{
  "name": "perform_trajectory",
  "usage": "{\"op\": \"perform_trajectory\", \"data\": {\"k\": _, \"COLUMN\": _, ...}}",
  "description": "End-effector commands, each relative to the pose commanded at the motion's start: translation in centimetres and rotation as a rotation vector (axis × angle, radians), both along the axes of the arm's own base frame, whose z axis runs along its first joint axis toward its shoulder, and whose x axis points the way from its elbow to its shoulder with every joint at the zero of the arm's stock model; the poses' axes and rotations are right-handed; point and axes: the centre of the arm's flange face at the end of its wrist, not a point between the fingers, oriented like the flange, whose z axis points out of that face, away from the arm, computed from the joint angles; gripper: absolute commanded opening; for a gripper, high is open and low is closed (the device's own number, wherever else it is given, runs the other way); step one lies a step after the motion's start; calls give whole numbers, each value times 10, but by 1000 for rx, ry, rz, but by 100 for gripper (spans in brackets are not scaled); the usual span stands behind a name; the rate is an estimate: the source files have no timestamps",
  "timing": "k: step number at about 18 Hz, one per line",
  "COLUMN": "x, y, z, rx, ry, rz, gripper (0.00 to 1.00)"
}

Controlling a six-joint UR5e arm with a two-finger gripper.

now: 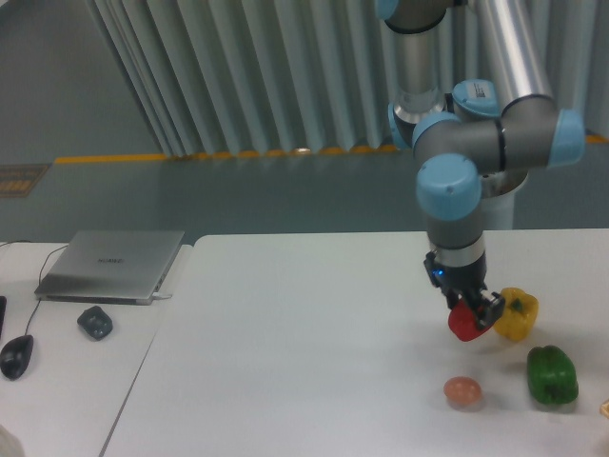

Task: Place the red peppers in a basket

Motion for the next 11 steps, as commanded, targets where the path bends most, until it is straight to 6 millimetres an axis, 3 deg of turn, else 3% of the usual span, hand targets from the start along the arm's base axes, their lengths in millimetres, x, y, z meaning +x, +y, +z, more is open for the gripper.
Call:
{"op": "perform_trajectory", "data": {"k": 3, "x": -23, "y": -14, "z": 16, "rx": 17, "ry": 26, "rz": -90, "gripper": 28}}
{"op": "perform_trajectory", "data": {"k": 6, "x": -64, "y": -29, "z": 25, "rx": 75, "ry": 112, "rz": -105, "gripper": 30}}
{"op": "perform_trajectory", "data": {"k": 11, "x": -112, "y": -46, "z": 5, "rx": 36, "ry": 180, "rz": -114, "gripper": 30}}
